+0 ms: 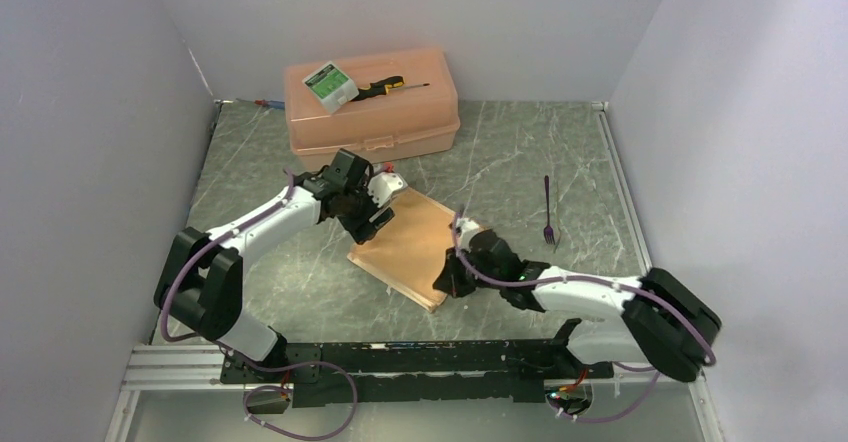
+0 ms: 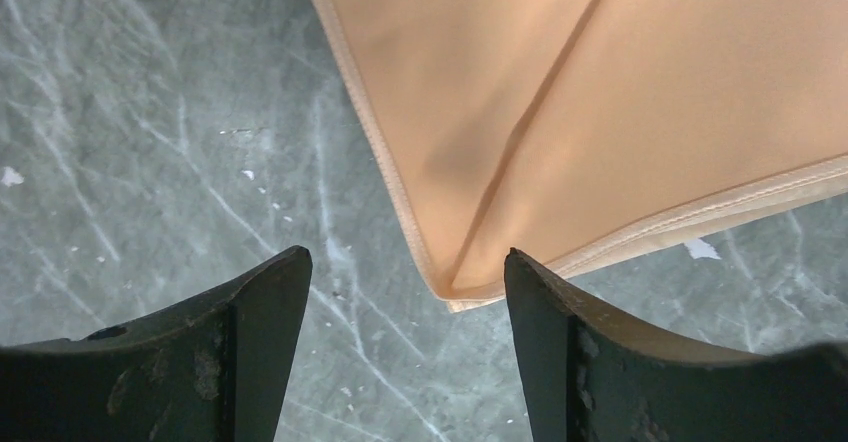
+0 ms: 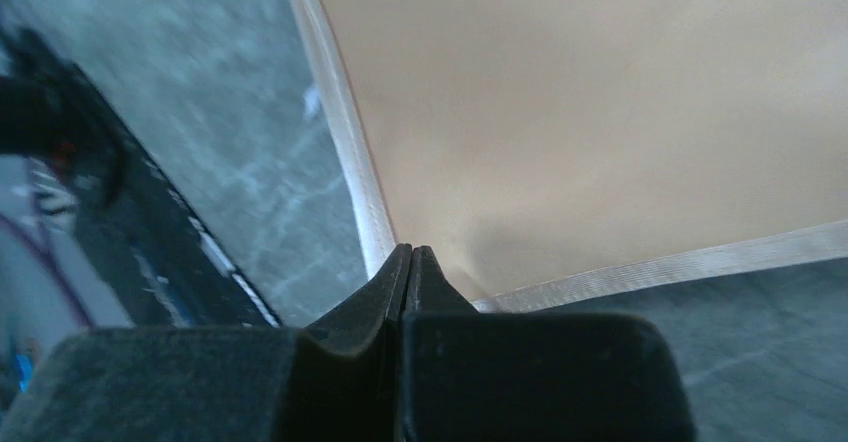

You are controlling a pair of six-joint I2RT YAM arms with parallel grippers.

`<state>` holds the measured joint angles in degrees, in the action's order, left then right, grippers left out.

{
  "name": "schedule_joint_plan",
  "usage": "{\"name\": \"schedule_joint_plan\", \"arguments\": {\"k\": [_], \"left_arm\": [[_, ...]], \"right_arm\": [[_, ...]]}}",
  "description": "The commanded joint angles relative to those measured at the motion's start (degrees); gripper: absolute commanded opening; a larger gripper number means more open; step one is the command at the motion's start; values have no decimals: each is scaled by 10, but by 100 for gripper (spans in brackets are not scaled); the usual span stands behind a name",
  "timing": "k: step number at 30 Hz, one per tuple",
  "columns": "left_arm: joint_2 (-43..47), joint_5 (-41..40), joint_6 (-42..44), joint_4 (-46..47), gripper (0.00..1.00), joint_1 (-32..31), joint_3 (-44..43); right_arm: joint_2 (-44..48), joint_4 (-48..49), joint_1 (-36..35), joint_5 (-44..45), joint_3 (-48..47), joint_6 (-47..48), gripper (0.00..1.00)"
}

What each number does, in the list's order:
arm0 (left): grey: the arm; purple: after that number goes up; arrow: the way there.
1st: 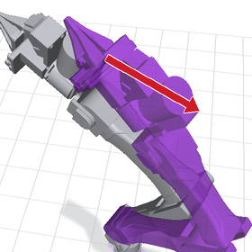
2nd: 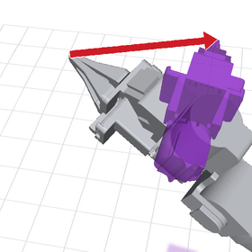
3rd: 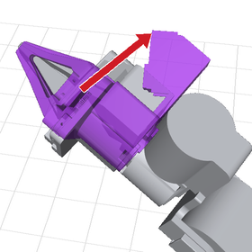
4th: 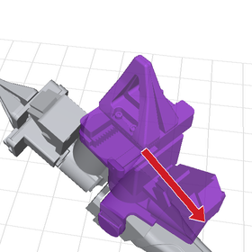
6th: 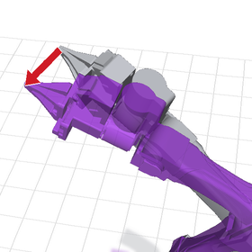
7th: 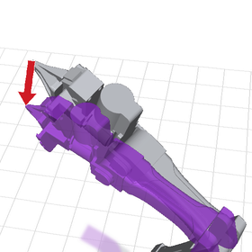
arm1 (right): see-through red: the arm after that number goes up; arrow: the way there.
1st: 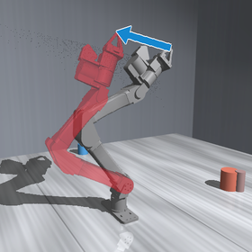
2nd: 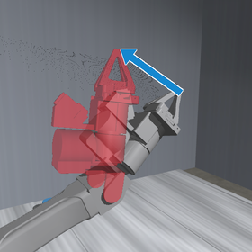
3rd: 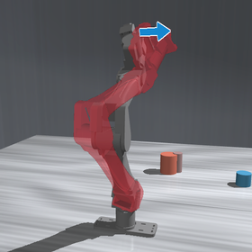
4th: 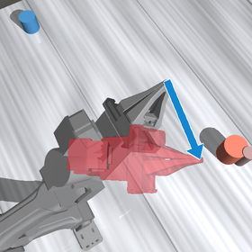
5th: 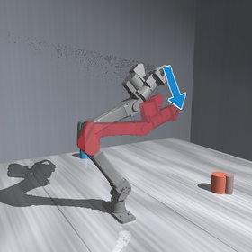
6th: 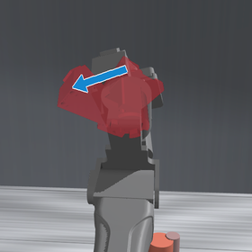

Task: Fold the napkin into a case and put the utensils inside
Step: Smooth out the upper triangle-folded napkin at the center of the board.

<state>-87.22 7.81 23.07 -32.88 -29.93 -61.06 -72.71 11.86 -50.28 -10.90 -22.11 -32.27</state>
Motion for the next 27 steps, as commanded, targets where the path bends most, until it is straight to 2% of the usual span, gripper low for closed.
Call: {"name": "schedule_joint_plan", "arguments": {"k": [1, 5, 9, 12, 19, 27], "left_arm": [[-1, 50, -19, 11, 75, -5, 18], [-7, 43, -1, 47, 72, -9, 55], [-7, 17, 19, 76, 61, -11, 82], [-4, 5, 34, 100, 57, -13, 101], [-24, -38, 67, 131, 54, -19, 129], [-40, -54, 78, 136, 53, -20, 136]], "right_arm": [[100, 34, 85, -34, -20, -34, 0], [103, 73, 168, -45, -6, -64, 0], [51, 120, 208, -48, 6, -83, 0], [24, 155, 229, -40, 16, -89, 0], [-37, 210, 283, -50, 37, -88, 0], [-112, 263, 303, -71, 59, -77, 0]]}}
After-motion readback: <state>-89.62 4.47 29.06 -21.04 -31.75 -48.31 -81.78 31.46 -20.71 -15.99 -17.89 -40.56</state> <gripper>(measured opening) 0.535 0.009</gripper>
